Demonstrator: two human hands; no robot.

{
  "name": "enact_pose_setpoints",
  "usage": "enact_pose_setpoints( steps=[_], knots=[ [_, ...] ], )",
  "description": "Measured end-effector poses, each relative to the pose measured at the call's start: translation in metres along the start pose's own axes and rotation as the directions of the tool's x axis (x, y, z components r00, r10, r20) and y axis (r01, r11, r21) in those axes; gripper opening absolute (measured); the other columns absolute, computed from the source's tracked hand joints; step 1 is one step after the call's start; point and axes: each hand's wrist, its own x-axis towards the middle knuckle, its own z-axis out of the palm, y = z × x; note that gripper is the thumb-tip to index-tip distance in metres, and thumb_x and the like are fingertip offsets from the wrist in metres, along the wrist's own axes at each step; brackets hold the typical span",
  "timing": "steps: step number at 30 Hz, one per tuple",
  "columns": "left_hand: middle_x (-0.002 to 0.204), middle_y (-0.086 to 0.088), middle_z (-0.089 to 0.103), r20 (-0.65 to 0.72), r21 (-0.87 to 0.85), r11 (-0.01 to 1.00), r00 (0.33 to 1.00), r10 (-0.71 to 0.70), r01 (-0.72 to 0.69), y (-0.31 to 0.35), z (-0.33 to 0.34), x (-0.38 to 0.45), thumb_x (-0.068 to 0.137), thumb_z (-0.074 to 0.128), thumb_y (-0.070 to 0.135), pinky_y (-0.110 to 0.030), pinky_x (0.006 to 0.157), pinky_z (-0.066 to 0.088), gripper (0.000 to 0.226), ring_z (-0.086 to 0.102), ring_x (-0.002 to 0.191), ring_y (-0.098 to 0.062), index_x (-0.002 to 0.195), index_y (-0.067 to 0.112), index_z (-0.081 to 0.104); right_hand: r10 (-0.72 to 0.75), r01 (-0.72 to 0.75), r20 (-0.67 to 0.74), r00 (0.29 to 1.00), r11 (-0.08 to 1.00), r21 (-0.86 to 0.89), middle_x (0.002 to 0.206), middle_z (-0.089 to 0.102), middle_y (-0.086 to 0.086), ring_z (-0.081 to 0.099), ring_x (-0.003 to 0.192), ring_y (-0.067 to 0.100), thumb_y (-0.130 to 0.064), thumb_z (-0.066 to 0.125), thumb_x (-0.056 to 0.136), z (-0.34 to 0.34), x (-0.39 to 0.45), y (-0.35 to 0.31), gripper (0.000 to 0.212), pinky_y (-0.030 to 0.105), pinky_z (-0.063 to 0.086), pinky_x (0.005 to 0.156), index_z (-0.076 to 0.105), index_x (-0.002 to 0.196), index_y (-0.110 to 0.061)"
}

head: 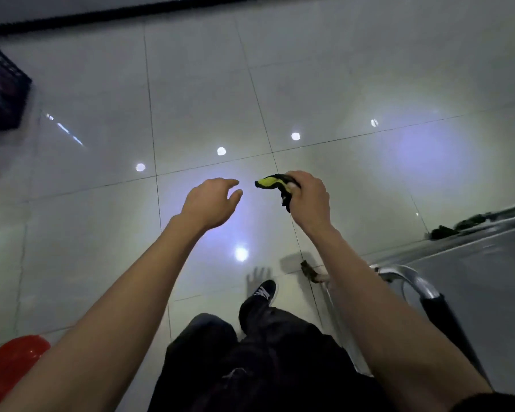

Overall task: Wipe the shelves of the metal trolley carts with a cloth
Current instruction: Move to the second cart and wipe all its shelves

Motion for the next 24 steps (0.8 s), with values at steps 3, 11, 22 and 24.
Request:
enact_pose_setpoints(
  steps=[3,11,22,24],
  knots=[
    [0.144,0.003,0.055,0.017,0.039,0.997,0.998,0.060,-0.060,0.018,-0.022,0.058,0.103,0.041,0.045,-0.041,0.098,0.044,0.045,0.051,0.130,-0.023,0.143,0.027,0.052,0.038,-0.038,-0.049,0.998,0.999,0.009,0.072,0.065,-0.008,0.062,0.076,0.020,-0.008,0.039,0.075,-0.017,0.045,0.001,0.035,0.047,0.052,0.077,0.064,0.081,-0.031],
    [0.142,-0.001,0.057,0.144,0.046,0.962,0.954,0.261,-0.270,0.083,-0.042,0.234,0.102,0.042,0.046,-0.042,0.103,0.045,0.045,0.052,0.129,-0.027,0.142,0.027,0.054,0.240,-0.237,-0.143,0.960,0.971,0.038,0.070,0.066,-0.005,0.065,0.068,0.022,-0.017,0.041,0.081,-0.057,0.163,0.041,0.026,0.047,0.055,0.072,0.064,0.081,-0.029],
    [0.146,0.001,0.053,0.429,0.062,0.675,0.630,0.647,-0.735,0.249,-0.032,0.431,0.103,0.041,0.047,-0.039,0.107,0.040,0.047,0.048,0.133,-0.023,0.143,0.027,0.052,0.533,-0.547,-0.460,0.710,0.829,0.118,0.096,0.069,-0.004,0.063,0.085,0.026,-0.005,0.047,0.093,-0.123,0.244,0.112,0.029,0.045,0.053,0.074,0.070,0.100,-0.021],
    [0.148,0.002,0.052,0.488,0.045,0.596,0.538,0.687,-0.801,0.294,-0.017,0.446,0.103,0.041,0.048,-0.038,0.107,0.037,0.047,0.046,0.136,-0.022,0.144,0.027,0.052,0.596,-0.596,-0.513,0.618,0.780,0.188,0.095,0.069,-0.002,0.063,0.083,0.027,-0.004,0.047,0.094,-0.140,0.239,0.134,0.028,0.047,0.053,0.072,0.070,0.097,-0.019]
  ],
)
